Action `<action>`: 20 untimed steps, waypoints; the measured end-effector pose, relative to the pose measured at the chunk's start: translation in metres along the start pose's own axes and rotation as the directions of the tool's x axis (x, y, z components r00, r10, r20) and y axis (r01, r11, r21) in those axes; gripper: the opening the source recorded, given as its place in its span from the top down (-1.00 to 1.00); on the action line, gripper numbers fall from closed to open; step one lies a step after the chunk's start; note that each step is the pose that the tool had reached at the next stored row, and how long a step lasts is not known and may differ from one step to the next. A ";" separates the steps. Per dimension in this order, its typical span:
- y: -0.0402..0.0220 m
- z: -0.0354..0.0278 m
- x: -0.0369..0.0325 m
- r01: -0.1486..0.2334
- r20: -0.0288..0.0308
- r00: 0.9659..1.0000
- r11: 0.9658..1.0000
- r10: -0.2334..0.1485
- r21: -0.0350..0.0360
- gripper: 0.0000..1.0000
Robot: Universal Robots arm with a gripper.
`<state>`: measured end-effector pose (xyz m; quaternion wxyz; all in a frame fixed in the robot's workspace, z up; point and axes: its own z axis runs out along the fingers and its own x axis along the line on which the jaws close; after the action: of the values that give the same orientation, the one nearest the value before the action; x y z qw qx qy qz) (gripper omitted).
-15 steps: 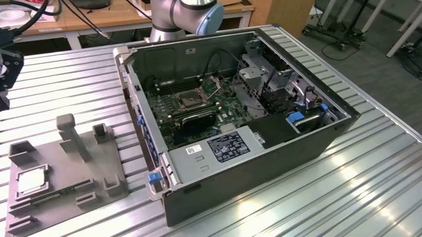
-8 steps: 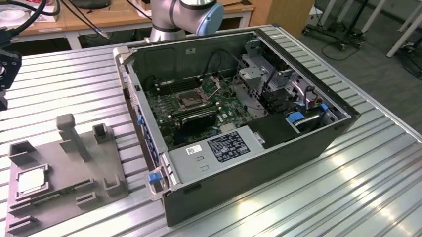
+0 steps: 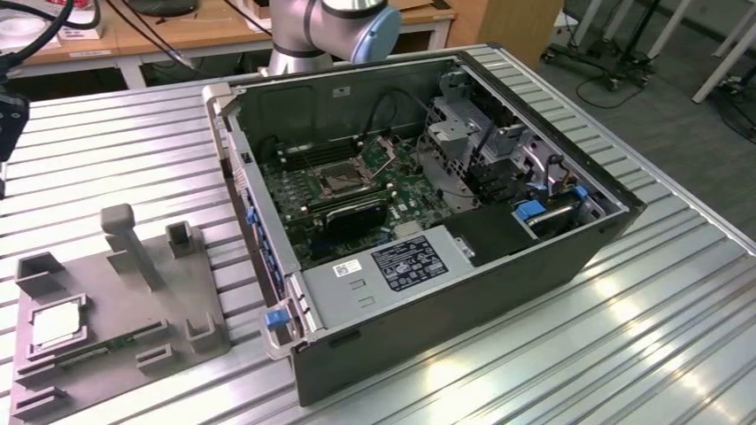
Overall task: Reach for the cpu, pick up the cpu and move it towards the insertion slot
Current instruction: 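Reach for the cpu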
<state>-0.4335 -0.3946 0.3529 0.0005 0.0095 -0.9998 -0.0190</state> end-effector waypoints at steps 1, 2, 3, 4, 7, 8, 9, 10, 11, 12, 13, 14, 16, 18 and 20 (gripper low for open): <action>0.0000 0.0003 0.0031 0.000 0.000 1.000 1.000 0.000 0.000 0.79; -0.0002 0.0006 0.0061 0.000 0.000 1.000 1.000 0.000 0.000 0.79; -0.0006 0.0010 0.0087 0.000 0.000 1.000 1.000 0.000 0.000 0.79; -0.0015 0.0015 0.0113 0.000 0.000 1.000 1.000 0.000 0.000 0.79; -0.0037 0.0025 0.0173 0.001 0.000 1.000 1.000 -0.001 0.000 0.79; -0.0038 0.0024 0.0177 0.001 0.000 1.000 1.000 -0.001 0.000 0.79; -0.0038 0.0024 0.0177 0.001 0.001 1.000 1.000 -0.001 0.000 0.79; -0.0037 0.0024 0.0178 0.001 0.001 1.000 1.000 -0.001 0.000 0.79; -0.0037 0.0024 0.0184 0.001 0.001 1.000 1.000 -0.001 0.000 0.79; -0.0037 0.0024 0.0203 0.001 0.001 1.000 1.000 -0.001 0.000 0.79; -0.0037 0.0024 0.0237 0.001 0.001 1.000 1.000 -0.001 0.000 0.79; -0.0037 0.0025 0.0270 0.001 0.001 1.000 1.000 -0.001 0.000 0.79; -0.0038 0.0025 0.0318 0.001 0.001 1.000 1.000 -0.001 0.000 0.79; -0.0046 0.0031 0.0336 0.001 0.001 1.000 1.000 -0.001 0.000 0.79; -0.0066 0.0037 0.0344 0.001 0.001 1.000 1.000 -0.001 0.000 0.79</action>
<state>-0.4678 -0.4017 0.3490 -0.0003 0.0102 -0.9998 -0.0190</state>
